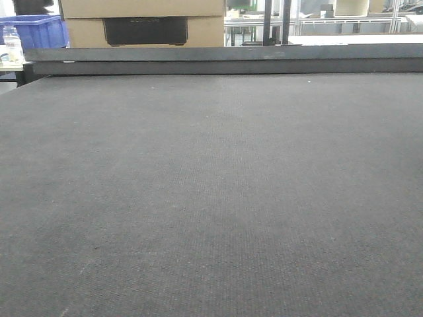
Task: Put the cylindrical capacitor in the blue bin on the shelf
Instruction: 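Lift both held cylinders off the table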
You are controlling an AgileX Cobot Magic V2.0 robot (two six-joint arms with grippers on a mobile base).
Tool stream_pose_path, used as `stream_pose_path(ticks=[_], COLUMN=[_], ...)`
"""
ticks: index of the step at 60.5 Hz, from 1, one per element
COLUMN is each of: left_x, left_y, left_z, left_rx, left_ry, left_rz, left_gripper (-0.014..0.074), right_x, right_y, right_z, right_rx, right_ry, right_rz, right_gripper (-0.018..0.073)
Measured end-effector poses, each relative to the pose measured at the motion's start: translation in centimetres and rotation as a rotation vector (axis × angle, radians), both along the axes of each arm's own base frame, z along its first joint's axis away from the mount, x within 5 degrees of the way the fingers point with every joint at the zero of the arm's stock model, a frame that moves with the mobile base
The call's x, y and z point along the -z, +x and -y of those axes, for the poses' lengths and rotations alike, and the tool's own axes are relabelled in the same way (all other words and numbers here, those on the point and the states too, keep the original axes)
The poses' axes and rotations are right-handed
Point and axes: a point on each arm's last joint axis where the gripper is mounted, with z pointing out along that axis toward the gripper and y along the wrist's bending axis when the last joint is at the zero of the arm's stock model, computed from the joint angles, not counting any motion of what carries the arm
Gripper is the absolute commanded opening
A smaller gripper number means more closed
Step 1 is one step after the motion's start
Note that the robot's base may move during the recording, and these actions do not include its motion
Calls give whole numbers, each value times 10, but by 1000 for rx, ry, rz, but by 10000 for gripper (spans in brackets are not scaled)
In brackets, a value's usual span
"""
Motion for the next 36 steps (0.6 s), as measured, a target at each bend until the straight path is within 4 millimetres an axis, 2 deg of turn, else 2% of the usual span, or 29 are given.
stream_pose_path(ticks=[36], left_x=[0], left_y=[0], left_z=[0], left_rx=[1], left_ry=[-2], left_rz=[0], left_gripper=[-111], right_x=[0], right_y=[0], right_z=[0], right_rx=[-1], right_ry=[-1], right_rz=[0], right_gripper=[-151])
